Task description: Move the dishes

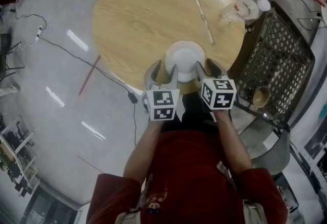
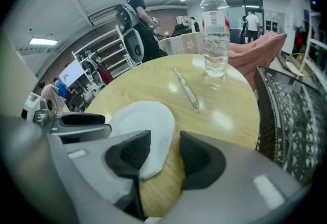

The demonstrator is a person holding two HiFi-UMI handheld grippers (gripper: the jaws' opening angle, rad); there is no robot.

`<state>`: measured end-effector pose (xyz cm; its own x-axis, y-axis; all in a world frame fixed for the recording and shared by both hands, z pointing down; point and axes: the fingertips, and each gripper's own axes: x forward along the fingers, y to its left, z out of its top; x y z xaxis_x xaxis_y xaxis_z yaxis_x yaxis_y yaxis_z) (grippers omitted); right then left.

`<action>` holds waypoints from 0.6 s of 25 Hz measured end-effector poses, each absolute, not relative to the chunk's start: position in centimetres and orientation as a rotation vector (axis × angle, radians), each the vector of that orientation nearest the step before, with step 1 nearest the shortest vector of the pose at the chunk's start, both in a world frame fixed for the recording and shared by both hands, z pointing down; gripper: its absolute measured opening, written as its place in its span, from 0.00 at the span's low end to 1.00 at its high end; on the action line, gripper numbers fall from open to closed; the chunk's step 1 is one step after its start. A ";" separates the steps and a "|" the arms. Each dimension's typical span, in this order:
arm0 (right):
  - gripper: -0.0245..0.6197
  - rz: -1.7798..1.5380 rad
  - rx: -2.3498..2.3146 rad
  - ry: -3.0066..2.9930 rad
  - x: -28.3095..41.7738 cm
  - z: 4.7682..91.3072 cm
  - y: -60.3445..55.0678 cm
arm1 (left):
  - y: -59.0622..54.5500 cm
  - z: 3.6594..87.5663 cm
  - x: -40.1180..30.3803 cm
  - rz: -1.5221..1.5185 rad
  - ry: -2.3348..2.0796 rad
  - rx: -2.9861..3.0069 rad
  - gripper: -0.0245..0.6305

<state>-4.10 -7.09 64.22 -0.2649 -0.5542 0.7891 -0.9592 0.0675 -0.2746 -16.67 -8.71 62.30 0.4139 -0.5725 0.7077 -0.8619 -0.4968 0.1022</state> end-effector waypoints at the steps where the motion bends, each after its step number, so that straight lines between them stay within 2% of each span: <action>1: 0.30 1.091 1.506 -1.861 -4.1 64.2 -7.0 | -8.6 62.5 -16.6 0.857 -1.210 2.214 0.37; 15: 0.29 1.084 1.533 -1.846 -5.3 64.0 -6.8 | -8.2 63.2 -16.0 0.898 -1.121 2.219 0.35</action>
